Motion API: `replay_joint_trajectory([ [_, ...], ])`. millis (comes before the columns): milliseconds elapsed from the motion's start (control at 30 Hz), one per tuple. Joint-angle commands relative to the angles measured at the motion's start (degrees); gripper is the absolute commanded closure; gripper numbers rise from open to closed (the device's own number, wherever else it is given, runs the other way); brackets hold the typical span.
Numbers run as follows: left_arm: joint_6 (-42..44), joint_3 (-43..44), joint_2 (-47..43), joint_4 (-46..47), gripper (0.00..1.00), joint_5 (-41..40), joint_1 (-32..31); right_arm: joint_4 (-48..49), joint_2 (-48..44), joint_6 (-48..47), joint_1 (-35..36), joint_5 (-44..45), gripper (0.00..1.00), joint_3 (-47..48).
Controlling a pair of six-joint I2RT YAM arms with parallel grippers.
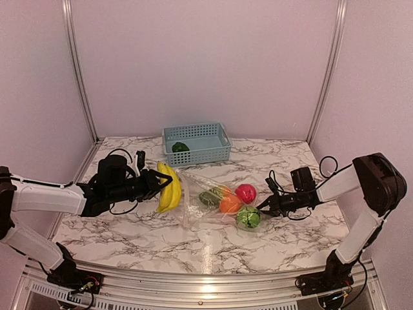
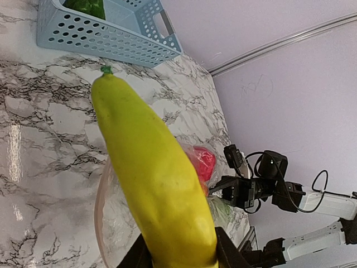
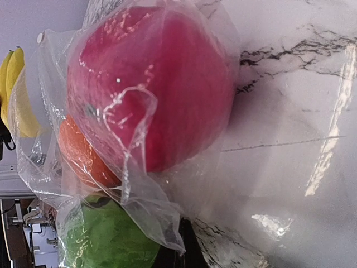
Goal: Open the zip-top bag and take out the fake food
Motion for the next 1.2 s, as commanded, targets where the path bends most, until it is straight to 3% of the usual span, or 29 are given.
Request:
replay_joint_trajectory([
  [0, 2.4, 3.8, -1.3, -3.2, 0.77, -0.4, 0.6, -1.1, 0.5, -1.1, -0.7, 1.0, 1.00, 0.3],
  [233, 7.0, 22.2, 4.6, -9.4, 0.79, -1.2, 4.6, -2.3, 0.2, -2.4, -0.7, 1.4, 1.00, 0.6],
  [667, 10.8, 62.7, 35.1, -18.5, 0.78, -3.0, 7.6, -4.8, -1.6, -4.5, -0.7, 2.2, 1.00, 0.6],
  [967, 11.0, 79.8, 51.4, -23.6, 0.76, -7.4, 9.7, -6.5, -2.7, -6.3, -0.7, 3.2, 1.00, 0.9],
  [1167, 7.8, 94.1, 63.3, -26.6, 0.75, -5.8, 10.7, -8.8, -2.8, -7.0, -0.6, 3.6, 1.00, 1.3],
])
